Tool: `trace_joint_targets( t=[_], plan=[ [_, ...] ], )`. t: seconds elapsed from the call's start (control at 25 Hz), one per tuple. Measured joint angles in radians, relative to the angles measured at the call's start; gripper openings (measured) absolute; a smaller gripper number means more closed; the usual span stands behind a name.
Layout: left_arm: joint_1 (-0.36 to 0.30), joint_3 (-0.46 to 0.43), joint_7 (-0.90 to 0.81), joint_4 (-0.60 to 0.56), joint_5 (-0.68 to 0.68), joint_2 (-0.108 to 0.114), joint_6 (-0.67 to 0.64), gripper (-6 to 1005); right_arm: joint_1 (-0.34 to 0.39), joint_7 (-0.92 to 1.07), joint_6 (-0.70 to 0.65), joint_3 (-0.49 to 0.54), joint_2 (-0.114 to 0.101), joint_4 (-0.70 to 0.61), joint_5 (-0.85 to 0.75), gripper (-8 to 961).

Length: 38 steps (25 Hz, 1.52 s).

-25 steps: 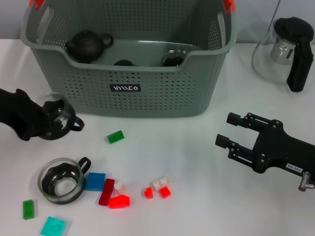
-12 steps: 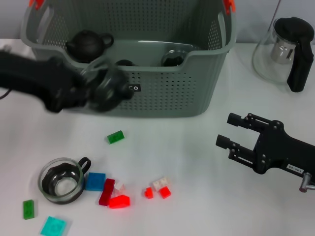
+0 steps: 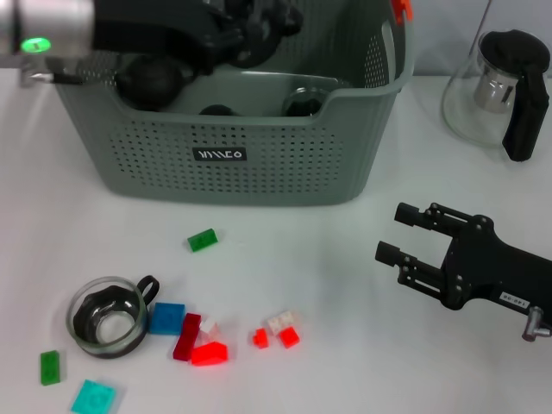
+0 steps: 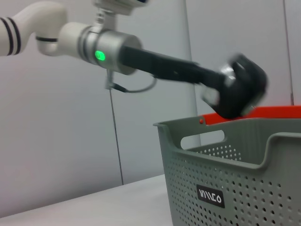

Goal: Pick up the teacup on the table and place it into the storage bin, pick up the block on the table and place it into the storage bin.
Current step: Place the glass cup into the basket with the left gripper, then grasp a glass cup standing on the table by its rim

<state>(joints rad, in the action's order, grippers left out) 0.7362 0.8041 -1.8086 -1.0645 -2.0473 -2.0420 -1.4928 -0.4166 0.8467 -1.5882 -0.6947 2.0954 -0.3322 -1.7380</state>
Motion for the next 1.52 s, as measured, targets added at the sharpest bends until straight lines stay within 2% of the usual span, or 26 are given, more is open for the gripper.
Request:
trace_joint_targets(
  t=[0.08, 0.2, 0.32, 0.44, 0.64, 0.8, 0.96, 1.08, 1.2, 1.28, 1.32, 1.4, 1.52],
  plan=[
    [0.021, 0.073, -0.046, 0.022, -0.045, 0.003, 0.115, 98, 0.001, 0.000, 0.000, 0.000, 0.000, 0.000, 0.000, 639],
    [0.074, 0.147, -0.168, 0.052, -0.185, 0.004, 0.252, 102, 0.001, 0.006, -0.002, 0.001, 0.000, 0.001, 0.000, 639],
    [0.126, 0.201, -0.294, 0.083, -0.343, -0.011, 0.347, 106, 0.001, 0.008, -0.002, 0.000, 0.001, 0.001, 0.000, 639],
    [0.165, 0.216, -0.367, 0.119, -0.424, -0.030, 0.408, 110, 0.001, 0.008, -0.002, 0.000, 0.002, 0.001, 0.001, 638],
    [0.227, 0.231, -0.381, 0.224, -0.494, -0.040, 0.474, 116, 0.000, 0.008, -0.003, 0.000, 0.002, 0.001, 0.004, 638],
    [0.234, 0.241, -0.387, 0.262, -0.518, -0.051, 0.546, 122, -0.001, 0.008, -0.003, 0.000, 0.002, 0.001, 0.005, 638],
    [0.228, 0.232, -0.389, 0.252, -0.513, -0.056, 0.544, 127, 0.000, 0.008, -0.004, 0.002, 0.002, 0.001, 0.005, 638],
    [0.189, 0.196, -0.378, 0.161, -0.466, -0.061, 0.458, 237, 0.001, 0.008, -0.009, 0.005, 0.001, 0.001, 0.006, 638],
    [0.092, 0.129, -0.278, 0.008, -0.306, -0.067, 0.304, 347, 0.004, 0.008, -0.016, 0.007, 0.000, 0.001, 0.006, 638],
    [0.030, 0.077, -0.179, -0.052, -0.171, -0.063, 0.190, 473, 0.006, 0.008, -0.017, 0.007, 0.000, 0.001, 0.006, 638],
    [-0.011, 0.024, -0.103, -0.072, -0.077, -0.051, 0.093, 471, 0.007, 0.008, -0.018, 0.008, 0.000, 0.001, 0.006, 638],
    [-0.053, -0.066, -0.002, -0.064, 0.003, -0.032, -0.048, 466, 0.008, 0.008, -0.019, 0.009, -0.001, 0.001, 0.006, 639],
    [-0.106, -0.264, 0.200, -0.010, -0.010, -0.016, -0.306, 459, 0.009, 0.008, -0.020, 0.009, -0.002, 0.001, 0.006, 639]
  ],
)
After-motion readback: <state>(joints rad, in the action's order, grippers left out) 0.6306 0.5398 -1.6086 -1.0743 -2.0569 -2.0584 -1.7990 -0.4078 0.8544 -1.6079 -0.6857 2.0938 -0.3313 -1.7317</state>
